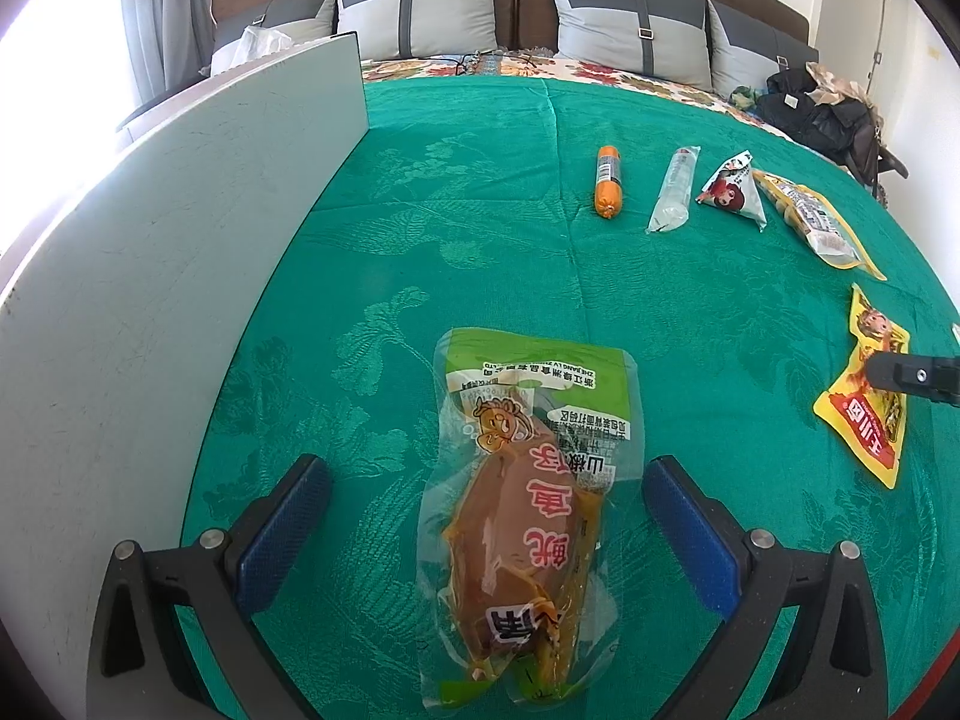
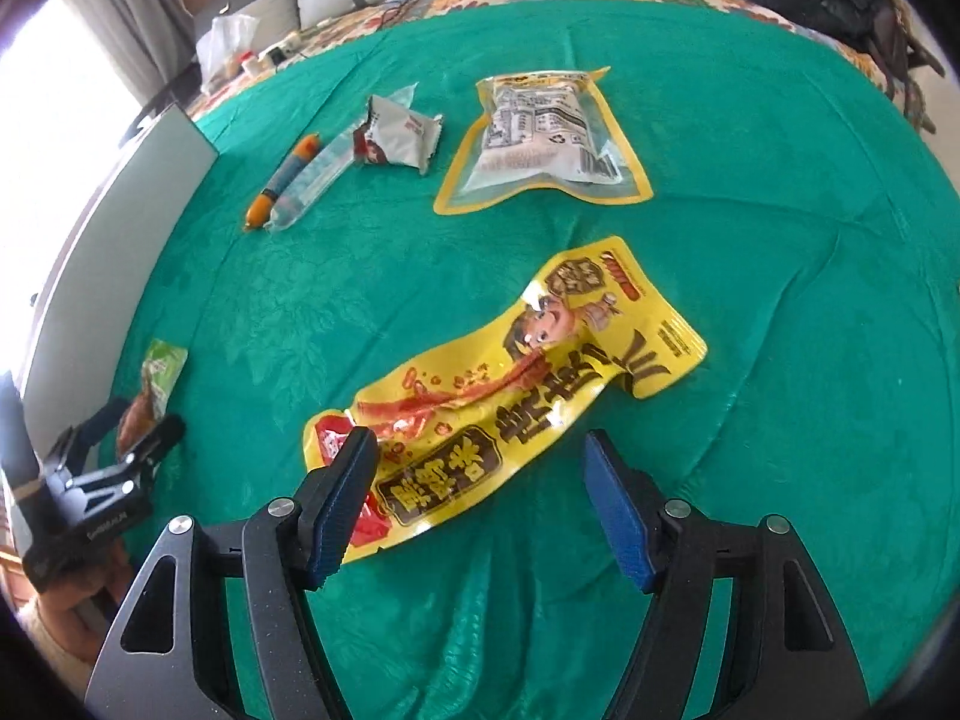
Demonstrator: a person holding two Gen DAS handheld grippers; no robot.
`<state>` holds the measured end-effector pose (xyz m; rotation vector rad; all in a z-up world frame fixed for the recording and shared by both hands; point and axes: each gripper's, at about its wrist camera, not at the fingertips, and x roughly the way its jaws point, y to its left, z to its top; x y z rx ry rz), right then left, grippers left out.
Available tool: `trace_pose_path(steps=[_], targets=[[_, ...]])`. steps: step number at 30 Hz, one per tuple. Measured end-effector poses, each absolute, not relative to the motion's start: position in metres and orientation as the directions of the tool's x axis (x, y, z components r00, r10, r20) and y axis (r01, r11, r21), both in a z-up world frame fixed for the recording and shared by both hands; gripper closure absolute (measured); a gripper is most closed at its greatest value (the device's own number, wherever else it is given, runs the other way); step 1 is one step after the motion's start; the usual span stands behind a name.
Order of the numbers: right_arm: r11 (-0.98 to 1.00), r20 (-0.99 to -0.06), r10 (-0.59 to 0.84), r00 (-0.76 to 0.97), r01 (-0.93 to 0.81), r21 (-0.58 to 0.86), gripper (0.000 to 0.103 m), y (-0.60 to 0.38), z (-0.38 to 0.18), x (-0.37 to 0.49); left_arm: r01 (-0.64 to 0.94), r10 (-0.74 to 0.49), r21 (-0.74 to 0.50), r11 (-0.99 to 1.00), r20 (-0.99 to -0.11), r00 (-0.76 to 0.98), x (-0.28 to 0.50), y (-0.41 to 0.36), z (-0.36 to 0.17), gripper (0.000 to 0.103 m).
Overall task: Organize snacks
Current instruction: 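Grasp the yellow spicy-strip pouch with the right gripper while the left holds the meat packet, then carry both packets into the white box and open both grippers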
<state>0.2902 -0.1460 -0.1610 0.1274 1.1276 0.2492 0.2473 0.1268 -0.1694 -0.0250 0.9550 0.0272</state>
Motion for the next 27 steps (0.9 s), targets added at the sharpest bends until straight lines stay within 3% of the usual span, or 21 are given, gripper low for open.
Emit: trace_pose_path(steps=[8, 15, 18, 21, 24, 25, 26, 27], targets=[[0.905, -0.885, 0.292, 0.362, -0.404, 0.134, 0.032, -0.081, -0.160, 0.276, 0.088, -0.044, -0.006, 0.996, -0.898, 0.438, 0.249, 0.128, -0.165, 0.000], [0.963, -0.895, 0.248, 0.372, -0.193, 0.187, 0.029, -0.154, -0.146, 0.274, 0.125, -0.054, -0.005, 0.992, -0.917, 0.394, 0.263, 0.121, -0.166, 0.000], [0.960, -0.886, 0.261, 0.383, -0.202, 0.195, 0.029, -0.146, -0.140, 0.281, 0.124, -0.065, -0.019, 0.992, -0.922, 0.382, 0.261, 0.123, -0.165, 0.001], [0.945, -0.890, 0.265, 0.370, -0.285, 0.163, 0.028, -0.109, -0.144, 0.286, 0.130, -0.097, -0.048, 0.990, -0.912, 0.399, 0.257, 0.131, -0.160, 0.014], [0.924, -0.930, 0.203, 0.305, -0.374, 0.079, 0.027, -0.069, -0.166, 0.289, 0.097, -0.130, -0.098, 0.990, -0.902, 0.412, 0.261, 0.143, -0.155, 0.035], [0.917, -0.931, 0.161, 0.328, -0.399, 0.018, 0.025, -0.059, -0.169, 0.286, 0.089, -0.147, -0.121, 0.989, -0.898, 0.415, 0.261, 0.146, -0.153, 0.049], [0.906, -0.921, 0.149, 0.359, -0.423, -0.018, 0.028, -0.053, -0.167, 0.282, 0.087, -0.156, -0.132, 0.987, -0.899, 0.410, 0.262, 0.147, -0.151, 0.056], [0.903, -0.922, 0.161, 0.353, -0.430, -0.007, 0.038, -0.052, -0.166, 0.280, 0.093, -0.159, -0.133, 0.987, -0.902, 0.401, 0.263, 0.146, -0.151, 0.057]])
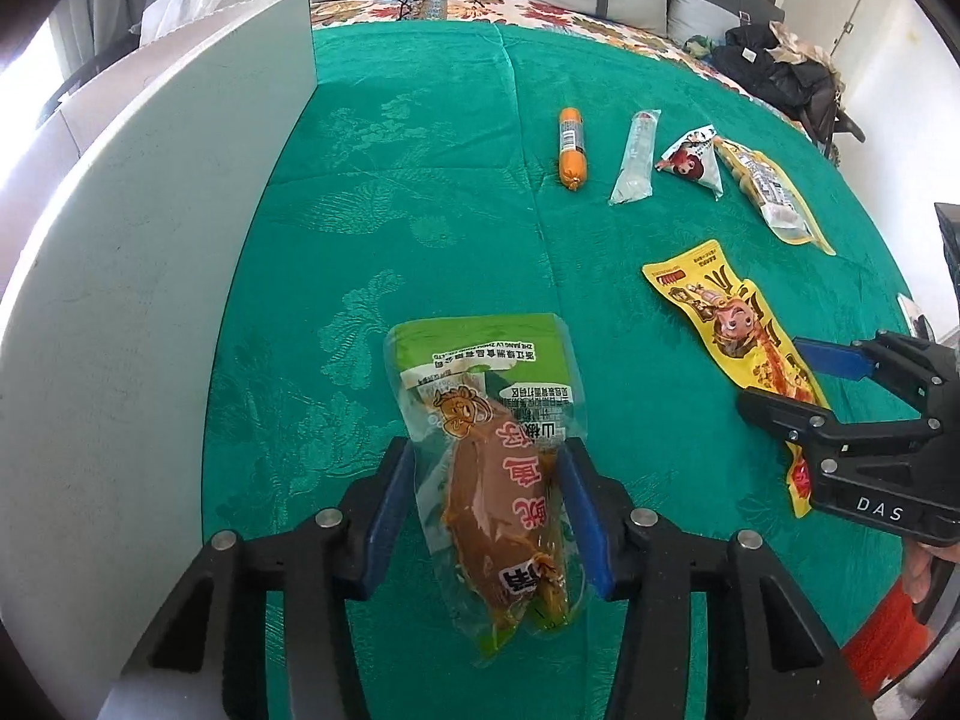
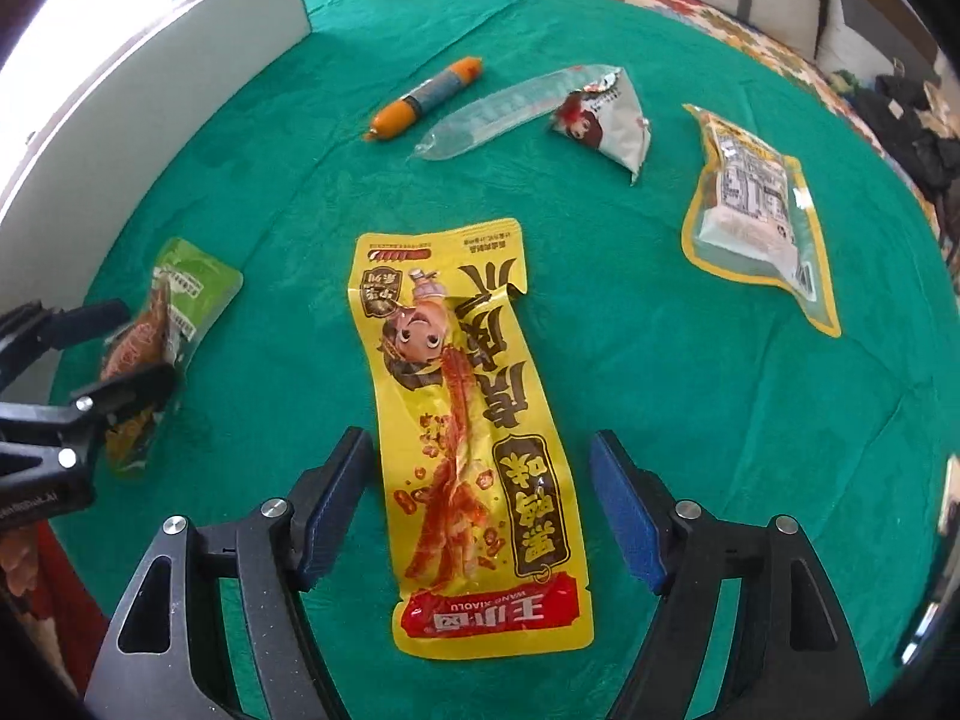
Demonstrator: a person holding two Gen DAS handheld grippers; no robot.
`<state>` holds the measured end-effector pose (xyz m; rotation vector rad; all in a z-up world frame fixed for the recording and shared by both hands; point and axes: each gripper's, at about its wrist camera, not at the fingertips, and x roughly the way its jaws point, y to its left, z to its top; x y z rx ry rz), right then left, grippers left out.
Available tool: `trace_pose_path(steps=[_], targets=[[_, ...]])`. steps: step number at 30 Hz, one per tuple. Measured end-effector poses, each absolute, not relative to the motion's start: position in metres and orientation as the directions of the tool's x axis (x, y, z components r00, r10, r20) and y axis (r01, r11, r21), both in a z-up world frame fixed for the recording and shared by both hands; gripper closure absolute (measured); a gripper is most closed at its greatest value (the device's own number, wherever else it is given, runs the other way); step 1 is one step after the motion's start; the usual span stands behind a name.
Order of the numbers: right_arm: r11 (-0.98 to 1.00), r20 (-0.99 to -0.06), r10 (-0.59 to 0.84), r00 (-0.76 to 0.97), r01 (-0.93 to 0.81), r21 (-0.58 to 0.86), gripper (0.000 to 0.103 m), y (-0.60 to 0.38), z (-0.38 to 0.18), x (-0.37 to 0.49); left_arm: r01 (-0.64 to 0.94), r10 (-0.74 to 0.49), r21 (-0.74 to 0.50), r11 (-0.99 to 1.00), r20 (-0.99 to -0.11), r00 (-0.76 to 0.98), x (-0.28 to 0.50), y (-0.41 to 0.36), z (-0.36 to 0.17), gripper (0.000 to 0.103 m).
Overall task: Organize snacks
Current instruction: 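Carry both packets into the white box and open both grippers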
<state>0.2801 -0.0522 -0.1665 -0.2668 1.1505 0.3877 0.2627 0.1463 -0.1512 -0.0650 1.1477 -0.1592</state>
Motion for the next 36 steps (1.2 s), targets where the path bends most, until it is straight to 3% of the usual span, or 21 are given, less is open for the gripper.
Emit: trace_pose_path(steps=[3, 5, 7, 10, 12, 15, 16, 18, 20, 21, 22, 24, 30, 36], targets=[[0.917, -0.931, 0.172, 0.322, -0.398, 0.032, 0.044, -0.063, -0.163, 0.277, 0.122, -0.157, -0.117, 0.986, -0.902, 0.403, 0.255, 0.143, -0.150, 0.060], [0.921, -0.920, 0.205, 0.335, -0.385, 0.065, 0.058, -0.077, -0.154, 0.273, 0.103, -0.152, -0.120, 0.987, -0.901, 0.407, 0.251, 0.147, -0.151, 0.057], [0.931, -0.916, 0.220, 0.334, -0.351, 0.095, 0.058, -0.089, -0.150, 0.273, 0.076, -0.159, -0.141, 0.987, -0.900, 0.406, 0.248, 0.151, -0.151, 0.050], [0.934, -0.922, 0.217, 0.320, -0.344, 0.100, 0.058, -0.094, -0.152, 0.276, 0.057, -0.144, -0.132, 0.990, -0.912, 0.384, 0.244, 0.153, -0.149, 0.023], [0.931, -0.929, 0.209, 0.305, -0.352, 0.093, 0.057, -0.093, -0.158, 0.277, 0.075, -0.113, -0.091, 0.993, -0.913, 0.392, 0.237, 0.148, -0.146, 0.021], [0.930, -0.932, 0.192, 0.307, -0.359, 0.073, 0.046, -0.085, -0.162, 0.281, 0.126, -0.039, 0.009, 0.992, -0.927, 0.373, 0.233, 0.131, -0.153, 0.021], [0.929, -0.934, 0.183, 0.307, -0.364, 0.063, 0.043, -0.081, -0.165, 0.280, 0.142, -0.001, 0.054, 0.988, -0.931, 0.366, 0.230, 0.125, -0.157, 0.021], [0.921, -0.943, 0.166, 0.287, -0.387, 0.045, 0.043, -0.074, -0.169, 0.276, 0.155, -0.017, 0.050, 0.987, -0.915, 0.404, 0.224, 0.122, -0.152, 0.046], [0.900, -0.947, 0.140, 0.288, -0.436, 0.001, 0.044, -0.066, -0.168, 0.273, 0.150, -0.014, 0.053, 0.987, -0.911, 0.413, 0.221, 0.121, -0.145, 0.060], [0.895, -0.946, 0.144, 0.289, -0.445, 0.000, 0.049, -0.065, -0.165, 0.272, 0.148, -0.018, 0.050, 0.988, -0.903, 0.430, 0.220, 0.122, -0.140, 0.067], [0.895, -0.942, 0.168, 0.289, -0.446, 0.023, 0.062, -0.065, -0.159, 0.271, 0.146, -0.053, 0.010, 0.989, -0.905, 0.423, 0.219, 0.126, -0.136, 0.072], [0.908, -0.937, 0.210, 0.280, -0.412, 0.080, 0.062, -0.073, -0.150, 0.273, 0.119, -0.116, -0.071, 0.990, -0.893, 0.434, 0.216, 0.134, -0.124, 0.075], [0.917, -0.893, 0.346, 0.288, -0.306, 0.257, 0.063, -0.099, -0.131, 0.278, 0.091, -0.175, -0.149, 0.985, -0.873, 0.455, 0.202, 0.145, -0.113, 0.075], [0.871, -0.814, 0.474, 0.336, -0.317, 0.376, 0.062, -0.087, -0.085, 0.272, 0.041, -0.312, -0.346, 0.937, -0.781, 0.541, 0.185, 0.176, -0.069, 0.075]])
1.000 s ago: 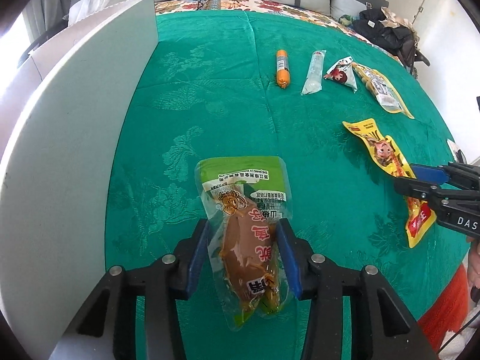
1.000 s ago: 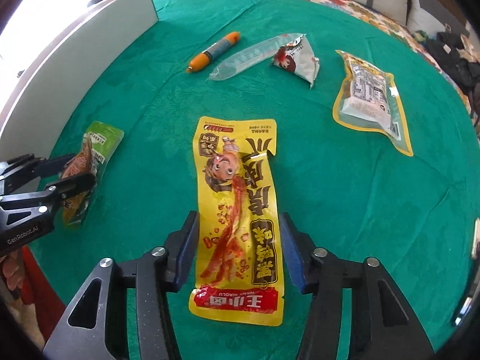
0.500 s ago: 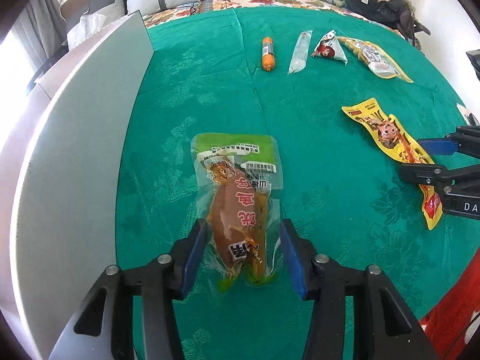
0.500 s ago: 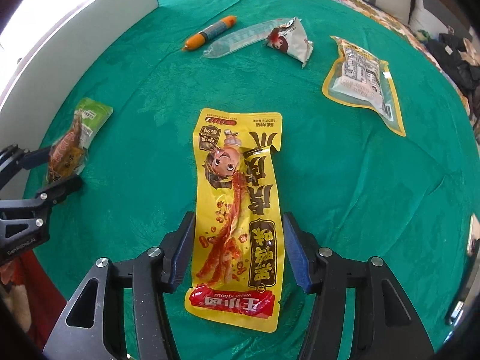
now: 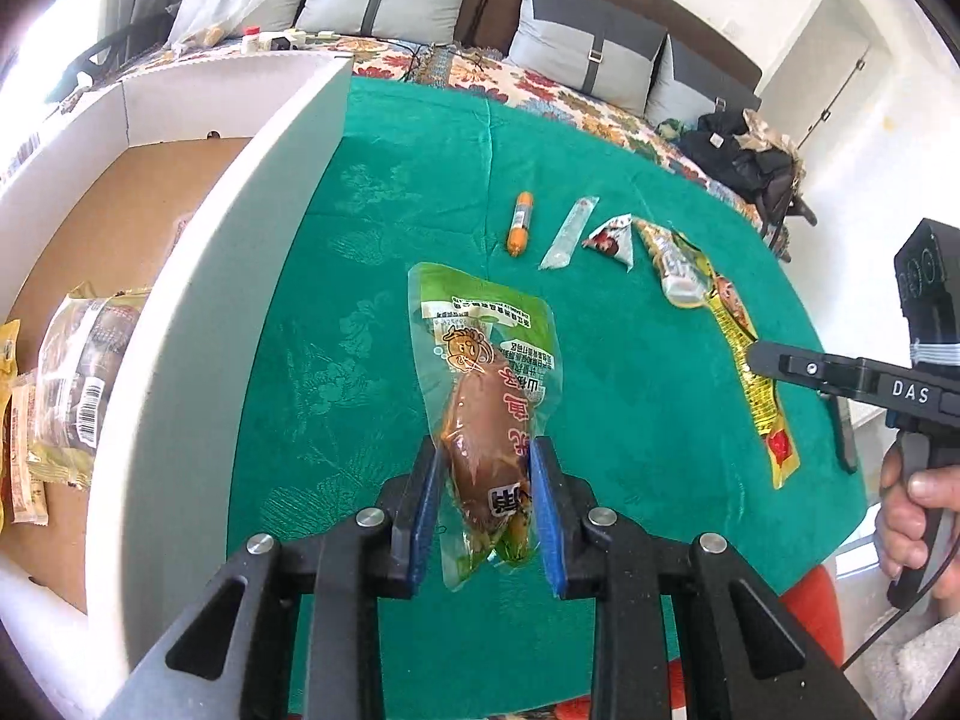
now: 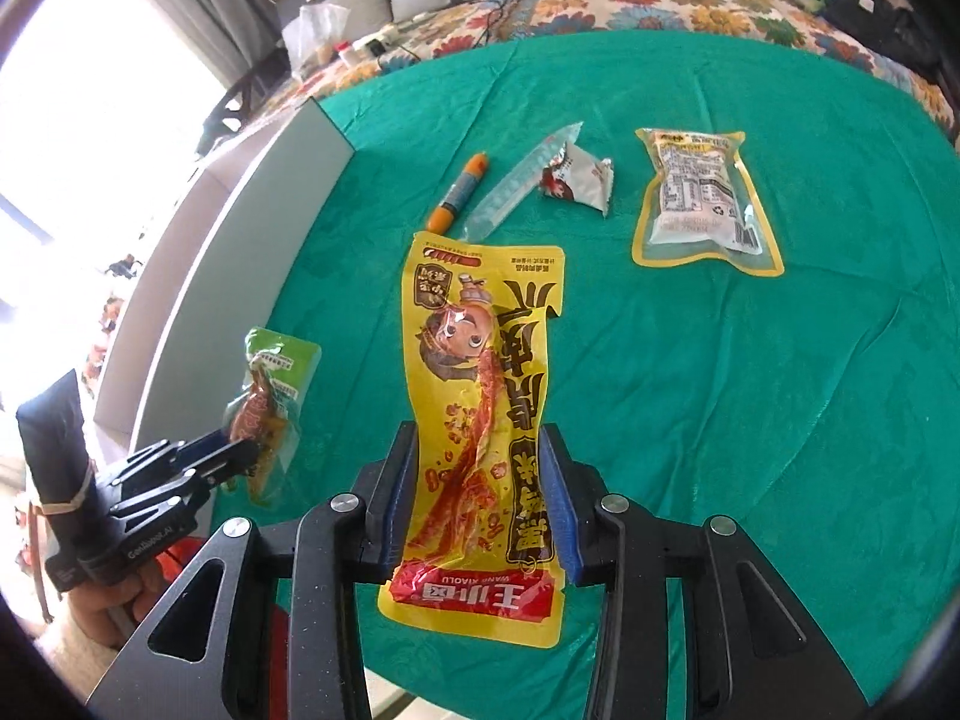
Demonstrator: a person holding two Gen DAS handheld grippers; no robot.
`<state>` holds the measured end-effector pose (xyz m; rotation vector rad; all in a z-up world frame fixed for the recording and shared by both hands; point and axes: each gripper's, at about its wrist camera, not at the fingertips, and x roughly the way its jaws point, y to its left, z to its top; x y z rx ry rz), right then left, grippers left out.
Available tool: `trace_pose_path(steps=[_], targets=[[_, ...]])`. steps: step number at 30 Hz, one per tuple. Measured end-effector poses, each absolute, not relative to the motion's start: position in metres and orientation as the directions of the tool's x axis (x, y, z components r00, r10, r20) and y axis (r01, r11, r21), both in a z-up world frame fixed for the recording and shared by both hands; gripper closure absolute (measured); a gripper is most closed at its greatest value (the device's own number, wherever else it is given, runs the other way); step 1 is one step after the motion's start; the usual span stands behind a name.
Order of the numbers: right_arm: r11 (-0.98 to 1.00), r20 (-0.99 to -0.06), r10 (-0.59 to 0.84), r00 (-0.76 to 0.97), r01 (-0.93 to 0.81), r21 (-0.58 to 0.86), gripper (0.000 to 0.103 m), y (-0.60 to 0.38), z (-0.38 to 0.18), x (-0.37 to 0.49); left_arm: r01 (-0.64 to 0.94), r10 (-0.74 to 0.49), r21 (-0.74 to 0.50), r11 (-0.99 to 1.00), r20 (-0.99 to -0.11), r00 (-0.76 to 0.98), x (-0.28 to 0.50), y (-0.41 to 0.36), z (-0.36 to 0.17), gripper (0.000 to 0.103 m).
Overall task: Organize snacks
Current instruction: 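Carry both packets into the white box and open both grippers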
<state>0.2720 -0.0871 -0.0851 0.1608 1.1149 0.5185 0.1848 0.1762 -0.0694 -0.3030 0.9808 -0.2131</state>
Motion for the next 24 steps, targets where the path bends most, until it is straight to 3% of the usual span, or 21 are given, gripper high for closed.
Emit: trace_pose_path(steps=[3, 7, 11, 17, 18, 20, 24], targets=[[0.835, -0.773, 0.532, 0.347, -0.370, 0.409, 0.062, -0.061, -0.054, 0.268, 0.029, -0.331, -0.398, 0.917, -0.718, 0.613, 0.173, 0.204, -0.032, 0.075], [0.745, -0.698, 0.638, 0.326, -0.489, 0.454, 0.062, -0.003, -0.004, 0.249, -0.045, -0.252, -0.385, 0.922, -0.683, 0.686, 0.162, 0.264, 0.003, 0.075], [0.632, -0.640, 0.728, 0.248, -0.606, 0.484, 0.061, 0.075, 0.030, 0.225, -0.206, -0.086, -0.311, 0.928, -0.716, 0.693, 0.154, 0.336, 0.005, 0.075], [0.538, -0.635, 0.753, 0.174, -0.719, 0.440, 0.056, 0.182, 0.030, 0.193, -0.375, 0.061, -0.247, 0.893, -0.761, 0.646, 0.133, 0.415, -0.022, 0.074], [0.536, -0.635, 0.752, 0.177, -0.725, 0.433, 0.048, 0.192, 0.025, 0.189, -0.396, 0.076, -0.238, 0.887, -0.770, 0.634, 0.131, 0.422, -0.028, 0.072], [0.531, -0.626, 0.757, 0.188, -0.736, 0.421, 0.036, 0.204, 0.015, 0.184, -0.436, 0.101, -0.224, 0.872, -0.789, 0.607, 0.126, 0.433, -0.038, 0.057], [0.540, -0.612, 0.761, 0.215, -0.734, 0.413, 0.035, 0.193, 0.002, 0.179, -0.478, 0.133, -0.238, 0.845, -0.774, 0.620, 0.110, 0.437, -0.046, 0.030]])
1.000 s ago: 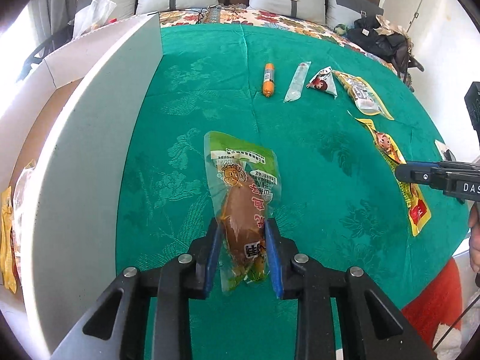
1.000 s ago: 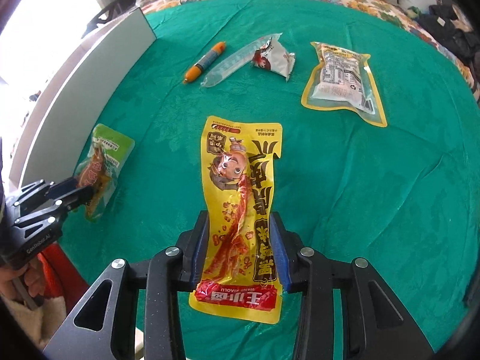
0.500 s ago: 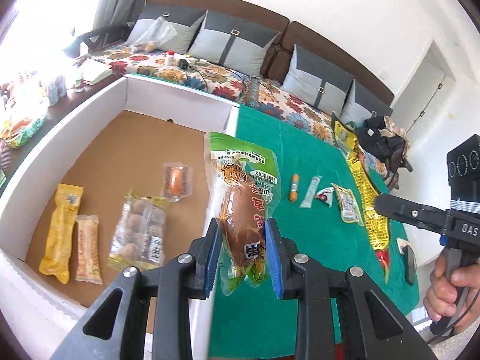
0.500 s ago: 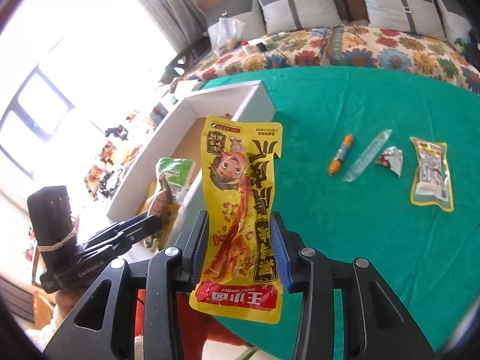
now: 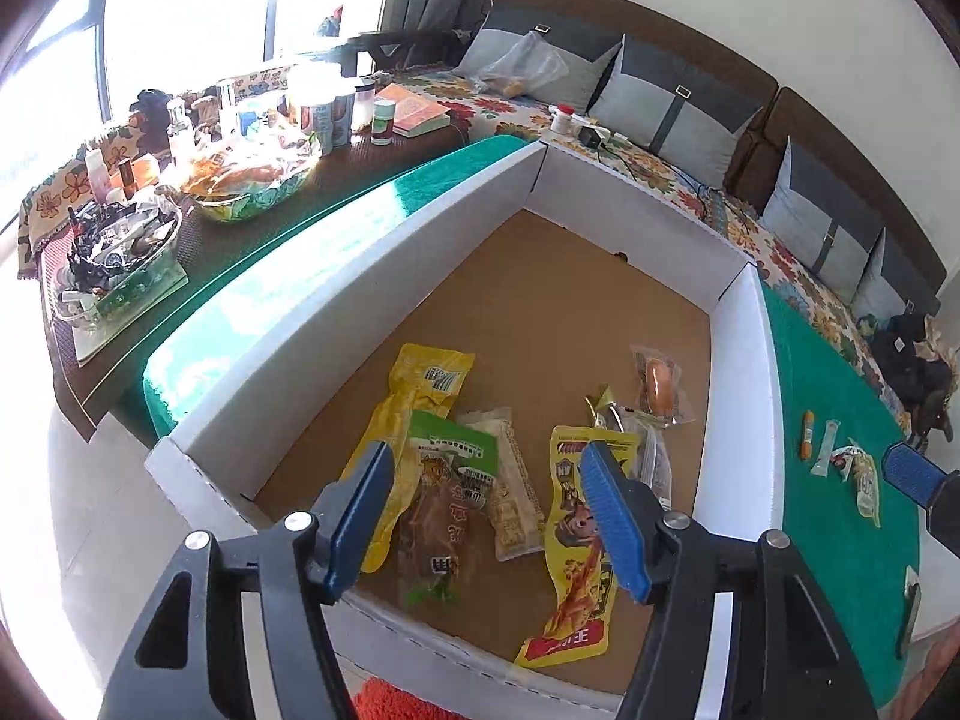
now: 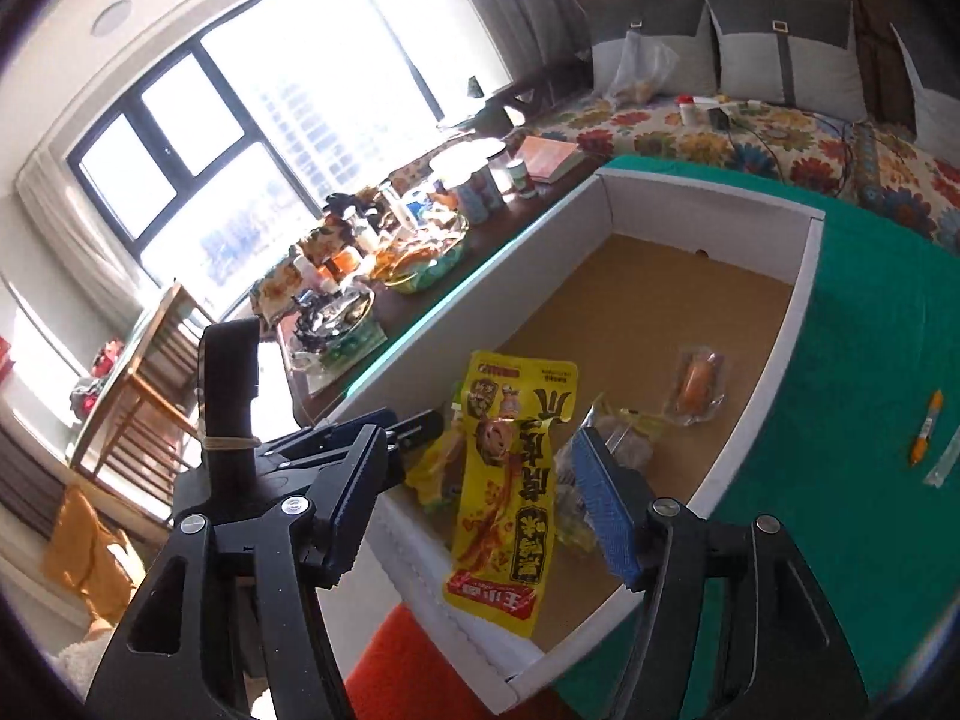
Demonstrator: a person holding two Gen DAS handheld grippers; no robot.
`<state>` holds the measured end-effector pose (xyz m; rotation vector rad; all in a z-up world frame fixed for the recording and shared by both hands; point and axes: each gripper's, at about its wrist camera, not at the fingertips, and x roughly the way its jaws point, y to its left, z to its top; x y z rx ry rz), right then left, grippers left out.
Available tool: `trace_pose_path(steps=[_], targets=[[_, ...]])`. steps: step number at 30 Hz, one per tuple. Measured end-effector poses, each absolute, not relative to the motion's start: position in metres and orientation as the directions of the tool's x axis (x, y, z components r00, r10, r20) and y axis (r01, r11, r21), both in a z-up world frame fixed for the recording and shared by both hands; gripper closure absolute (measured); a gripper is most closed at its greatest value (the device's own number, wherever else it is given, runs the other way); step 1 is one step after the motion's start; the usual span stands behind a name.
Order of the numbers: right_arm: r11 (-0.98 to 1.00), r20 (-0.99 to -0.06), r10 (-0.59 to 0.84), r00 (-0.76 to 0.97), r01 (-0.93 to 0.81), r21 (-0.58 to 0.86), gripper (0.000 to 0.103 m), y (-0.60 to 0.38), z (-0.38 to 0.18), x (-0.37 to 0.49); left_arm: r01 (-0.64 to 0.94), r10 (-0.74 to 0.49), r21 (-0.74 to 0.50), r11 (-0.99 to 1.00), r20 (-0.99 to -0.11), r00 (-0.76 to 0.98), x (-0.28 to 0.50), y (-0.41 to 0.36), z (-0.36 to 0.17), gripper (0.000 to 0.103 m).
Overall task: Organize snacks
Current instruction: 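Carry both packets into the white box and open both grippers, then withdraw both open grippers from the box over the remaining snacks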
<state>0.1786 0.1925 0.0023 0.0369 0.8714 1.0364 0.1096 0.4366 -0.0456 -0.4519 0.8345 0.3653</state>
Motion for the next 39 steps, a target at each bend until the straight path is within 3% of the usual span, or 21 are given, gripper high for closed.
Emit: trace_pose_path(steps=[1, 6, 10, 14, 19, 24, 33, 39], targets=[[0.553, -0.614, 0.753, 0.237, -0.735, 0.393, 0.035, 0.185, 0.001, 0.178, -0.481, 0.136, -0.246, 0.841, -0.765, 0.629, 0.105, 0.435, -0.045, 0.023], [0.647, -0.658, 0.646, 0.388, -0.736, 0.201, 0.028, 0.129, -0.025, 0.180, -0.410, 0.066, -0.307, 0.859, -0.728, 0.683, 0.110, 0.395, -0.031, 0.022], [0.752, -0.758, 0.440, 0.482, -0.659, 0.017, 0.028, 0.063, -0.083, 0.191, -0.256, -0.051, -0.334, 0.907, -0.692, 0.721, 0.127, 0.327, -0.013, 0.021], [0.848, -0.800, 0.261, 0.540, -0.525, -0.077, 0.028, -0.028, -0.125, 0.202, -0.083, -0.168, -0.320, 0.944, -0.681, 0.712, 0.150, 0.246, -0.012, 0.007], [0.948, -0.801, 0.098, 0.591, -0.299, -0.104, 0.028, -0.137, -0.143, 0.215, 0.060, -0.227, -0.243, 0.968, -0.752, 0.619, 0.187, 0.151, -0.046, 0.006], [0.991, -0.799, -0.035, 0.600, -0.081, -0.104, 0.028, -0.221, -0.154, 0.226, 0.079, -0.190, -0.175, 0.981, -0.823, 0.535, 0.222, 0.098, -0.100, 0.006], [0.991, -0.801, -0.073, 0.594, 0.132, 0.008, 0.025, -0.298, -0.164, 0.249, 0.093, -0.074, -0.028, 0.995, -0.842, 0.535, 0.259, 0.068, -0.140, 0.006], [0.990, -0.785, -0.072, 0.615, 0.139, 0.018, 0.016, -0.316, -0.169, 0.261, 0.064, -0.041, -0.008, 0.998, -0.847, 0.530, 0.269, 0.068, -0.164, 0.003]])
